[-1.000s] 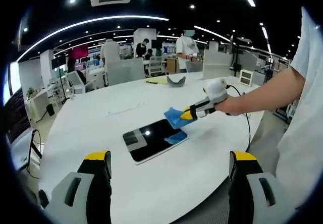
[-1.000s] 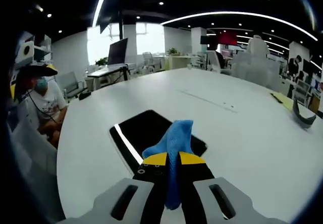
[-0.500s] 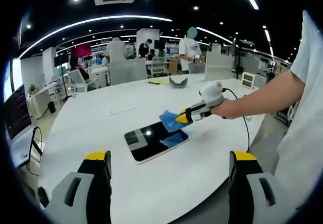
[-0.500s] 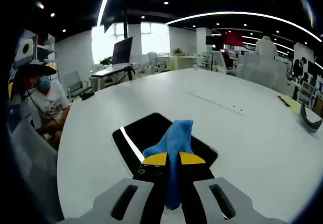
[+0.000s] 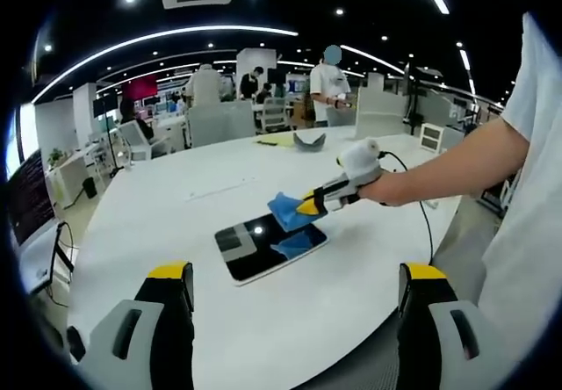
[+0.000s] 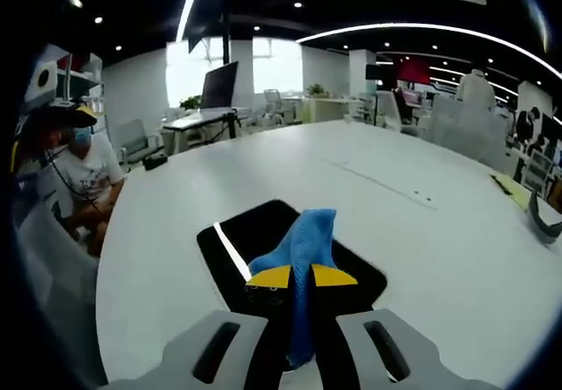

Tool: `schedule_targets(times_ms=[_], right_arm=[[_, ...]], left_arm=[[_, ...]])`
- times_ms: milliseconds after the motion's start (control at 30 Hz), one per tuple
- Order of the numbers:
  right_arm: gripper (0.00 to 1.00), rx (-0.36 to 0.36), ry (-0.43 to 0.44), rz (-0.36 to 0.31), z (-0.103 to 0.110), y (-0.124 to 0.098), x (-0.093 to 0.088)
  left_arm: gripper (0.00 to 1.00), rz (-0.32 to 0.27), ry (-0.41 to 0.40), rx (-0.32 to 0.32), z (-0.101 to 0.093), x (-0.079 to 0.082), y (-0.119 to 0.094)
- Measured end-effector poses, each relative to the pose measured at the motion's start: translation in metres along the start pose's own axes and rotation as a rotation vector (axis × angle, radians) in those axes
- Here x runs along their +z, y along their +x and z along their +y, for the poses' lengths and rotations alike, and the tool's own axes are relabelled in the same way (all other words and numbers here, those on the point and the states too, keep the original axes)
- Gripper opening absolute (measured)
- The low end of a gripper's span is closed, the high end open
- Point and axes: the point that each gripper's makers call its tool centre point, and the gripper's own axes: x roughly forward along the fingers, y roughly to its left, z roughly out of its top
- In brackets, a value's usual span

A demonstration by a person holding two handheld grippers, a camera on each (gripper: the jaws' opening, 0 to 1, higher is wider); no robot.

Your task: Wipe the mirror surface with the cleaning cloth until all visible marks leave the cleaned area.

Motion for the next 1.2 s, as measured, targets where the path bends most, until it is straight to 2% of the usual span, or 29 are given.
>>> schedule_targets(times_ms=[267,700,1200], right_arm=[[0.02,0.014,0.007,-0.003,0.002,0.011,0.003],[0.02,0.039,0.014,-0.012,0.005,0.03,0.009],[0.02,0.068,0.008,-0.028,0.011,0.046,0.025]], left_arm=[[0.98,0.02,0.0,0.013,0.004,-0.007,-0.002],[0.98,0.026,-0.016,0.032,0.007,-0.009,-0.004],[0.98,0.023,-0.029,0.053,0.009,-0.009,-0.004]])
